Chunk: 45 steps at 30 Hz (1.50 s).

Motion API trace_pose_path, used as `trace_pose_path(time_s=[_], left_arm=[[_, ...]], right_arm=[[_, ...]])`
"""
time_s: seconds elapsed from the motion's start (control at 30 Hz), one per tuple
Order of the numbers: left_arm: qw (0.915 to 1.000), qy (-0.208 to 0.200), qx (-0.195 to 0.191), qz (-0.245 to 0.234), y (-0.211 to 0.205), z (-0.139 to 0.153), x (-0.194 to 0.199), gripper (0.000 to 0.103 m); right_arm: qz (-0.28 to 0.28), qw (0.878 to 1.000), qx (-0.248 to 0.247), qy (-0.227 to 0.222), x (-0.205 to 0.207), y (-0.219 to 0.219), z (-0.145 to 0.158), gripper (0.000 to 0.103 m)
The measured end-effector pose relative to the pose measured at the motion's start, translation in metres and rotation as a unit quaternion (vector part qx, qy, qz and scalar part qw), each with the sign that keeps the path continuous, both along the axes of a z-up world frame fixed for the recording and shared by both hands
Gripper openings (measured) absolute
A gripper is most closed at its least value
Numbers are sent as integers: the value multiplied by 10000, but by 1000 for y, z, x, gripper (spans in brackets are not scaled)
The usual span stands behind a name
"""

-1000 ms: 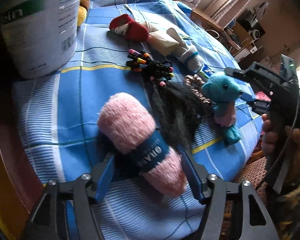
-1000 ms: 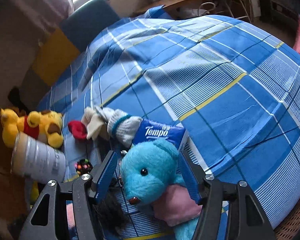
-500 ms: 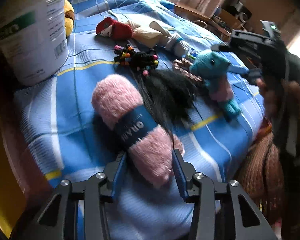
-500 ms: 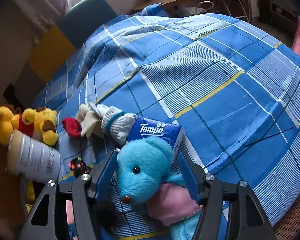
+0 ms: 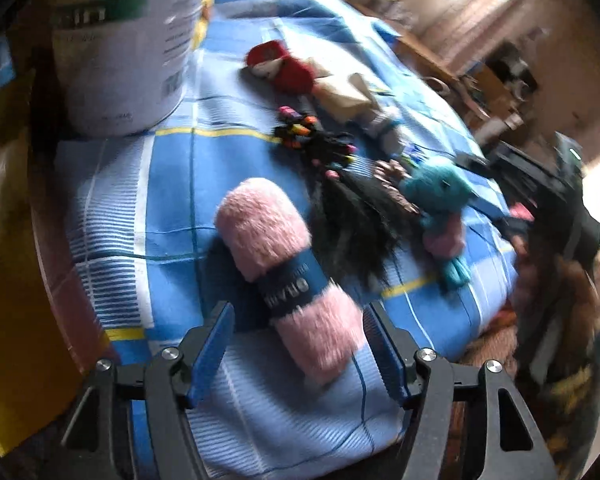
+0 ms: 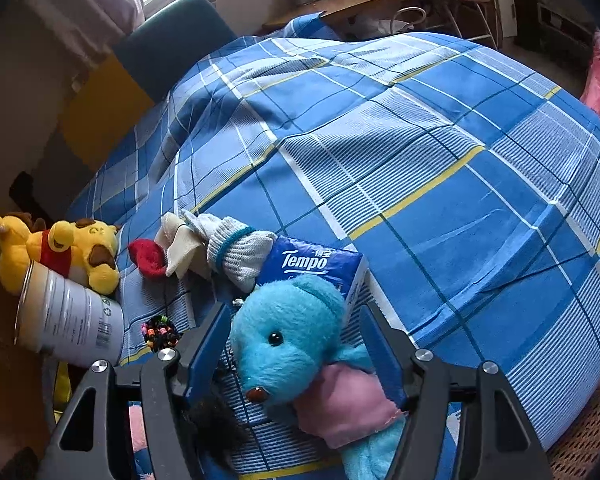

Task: Organize soft objects
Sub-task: 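Grasp the pink rolled towel with the left gripper while the right gripper approaches the teal bear, then drop the pink towel in the gold tray while the right gripper grasps the teal bear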

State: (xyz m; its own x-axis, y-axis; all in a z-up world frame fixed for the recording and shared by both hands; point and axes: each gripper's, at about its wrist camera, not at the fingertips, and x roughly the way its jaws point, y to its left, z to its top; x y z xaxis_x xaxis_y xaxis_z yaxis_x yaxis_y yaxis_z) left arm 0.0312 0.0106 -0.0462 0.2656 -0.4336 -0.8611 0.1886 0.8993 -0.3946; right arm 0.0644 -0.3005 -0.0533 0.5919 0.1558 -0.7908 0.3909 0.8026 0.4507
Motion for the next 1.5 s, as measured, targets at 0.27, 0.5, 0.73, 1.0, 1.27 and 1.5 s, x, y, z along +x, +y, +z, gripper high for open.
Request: trace_pose_path(time_s=[0.27, 0.5, 0.73, 1.0, 1.27, 1.5], left_arm=[[9950, 309, 138, 941, 0, -21, 32, 64], [9982, 79, 206, 554, -1, -21, 27, 41], [9986, -311, 357, 227, 1, -11, 10, 38], [9968, -678, 410, 32, -1, -5, 1, 37], [9922, -1195, 305, -196, 2, 18, -18, 36], [9863, -1648, -63, -71, 38, 55, -33, 36]], right_arm=[[15, 9999, 99, -34, 1, -2, 0, 68], [433, 9990, 64, 115, 5, 12, -3, 69], [901, 9897, -834, 735, 16, 41, -16, 73], [1199, 9673, -1807, 1315, 19, 59, -33, 54], [1194, 9700, -1603, 1386, 23, 51, -39, 58], [1212, 9685, -1686, 1373, 21, 55, -39, 58]])
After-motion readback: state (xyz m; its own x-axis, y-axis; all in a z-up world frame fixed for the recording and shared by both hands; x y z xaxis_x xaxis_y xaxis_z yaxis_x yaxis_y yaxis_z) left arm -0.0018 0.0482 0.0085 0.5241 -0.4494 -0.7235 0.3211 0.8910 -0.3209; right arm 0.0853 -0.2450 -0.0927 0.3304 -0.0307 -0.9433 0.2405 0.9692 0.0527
